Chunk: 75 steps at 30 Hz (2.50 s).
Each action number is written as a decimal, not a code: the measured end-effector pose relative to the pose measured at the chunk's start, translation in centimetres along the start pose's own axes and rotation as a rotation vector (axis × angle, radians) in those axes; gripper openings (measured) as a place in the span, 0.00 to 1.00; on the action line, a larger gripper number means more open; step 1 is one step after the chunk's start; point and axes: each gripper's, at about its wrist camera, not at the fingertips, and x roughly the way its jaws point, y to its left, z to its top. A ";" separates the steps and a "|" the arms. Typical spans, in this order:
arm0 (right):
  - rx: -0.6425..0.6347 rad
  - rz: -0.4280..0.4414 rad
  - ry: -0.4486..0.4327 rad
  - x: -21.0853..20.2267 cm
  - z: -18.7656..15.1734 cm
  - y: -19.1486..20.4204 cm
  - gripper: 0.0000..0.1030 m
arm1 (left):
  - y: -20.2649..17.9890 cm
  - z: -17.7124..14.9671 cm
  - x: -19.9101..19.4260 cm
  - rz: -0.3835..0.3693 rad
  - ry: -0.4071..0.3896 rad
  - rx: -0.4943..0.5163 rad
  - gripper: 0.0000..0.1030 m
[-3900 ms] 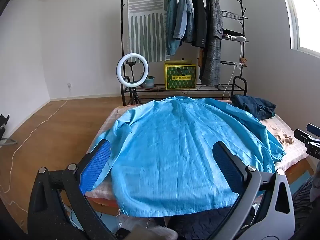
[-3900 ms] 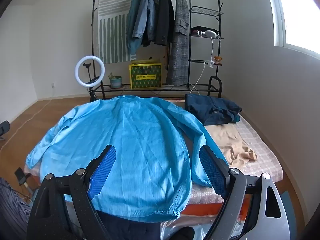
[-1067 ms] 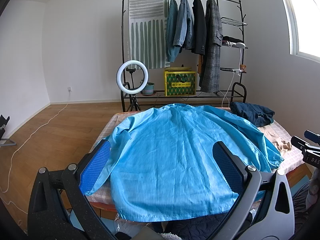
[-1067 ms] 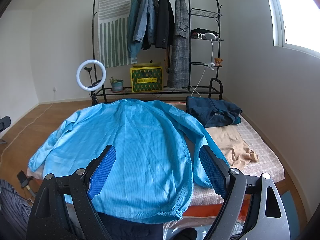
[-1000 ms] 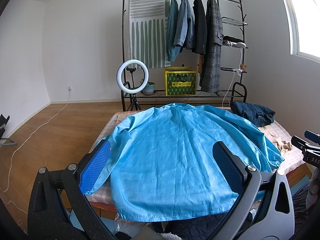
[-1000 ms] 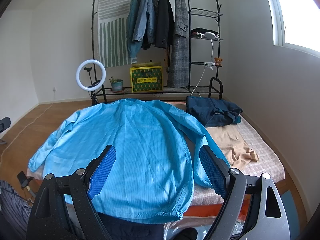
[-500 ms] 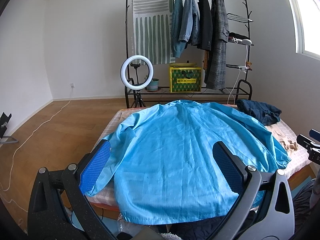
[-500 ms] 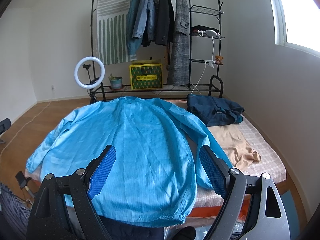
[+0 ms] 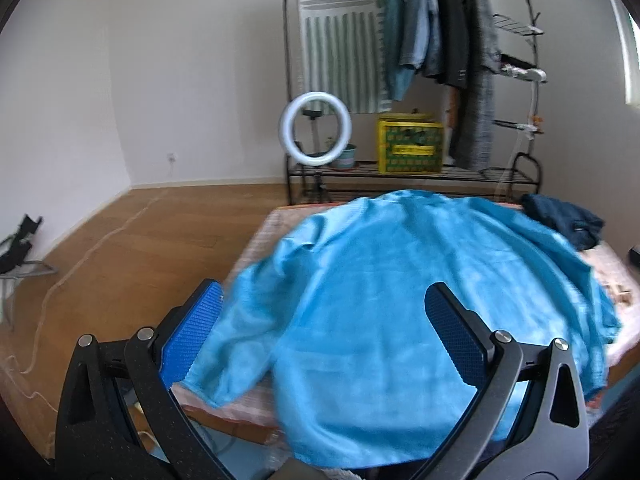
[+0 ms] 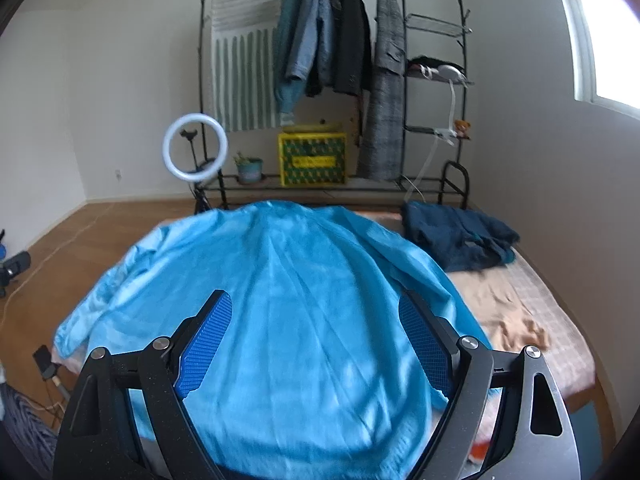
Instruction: Fold large clothes
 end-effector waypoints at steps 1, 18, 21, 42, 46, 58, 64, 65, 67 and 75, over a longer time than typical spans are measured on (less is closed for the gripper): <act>-0.001 0.022 -0.023 0.3 0.2 0.3 0.83 | 0.7 -0.1 0.6 0.015 -0.005 0.002 1.00; -0.030 0.352 -0.005 10.9 4.6 6.3 1.00 | 18.4 -3.8 20.7 -0.019 0.375 -0.220 0.79; -0.015 0.430 0.047 12.3 4.7 7.0 1.00 | 20.2 -6.0 24.3 -0.063 0.466 -0.296 0.78; -0.095 0.496 0.131 14.4 4.0 10.6 1.00 | 21.2 -12.2 32.9 -0.131 0.665 -0.306 0.00; -0.116 0.490 0.139 14.6 3.8 11.0 1.00 | 21.5 -11.3 32.0 -0.131 0.615 -0.319 0.00; -0.114 0.499 0.153 14.9 3.5 10.9 1.00 | 20.7 -10.4 32.4 -0.097 0.579 -0.262 0.53; -0.117 0.497 0.165 15.4 3.3 11.1 1.00 | 19.6 -11.7 34.2 -0.067 0.634 -0.197 0.00; -0.118 0.495 0.169 15.5 3.2 11.1 1.00 | 19.7 -11.5 34.1 -0.077 0.626 -0.210 0.00; -0.116 0.495 0.178 15.7 3.0 11.1 1.00 | 20.1 -10.8 33.6 -0.090 0.600 -0.241 0.00; -0.104 0.509 0.199 16.5 2.3 10.4 1.00 | 18.7 -4.0 26.7 -0.167 0.359 -0.233 0.00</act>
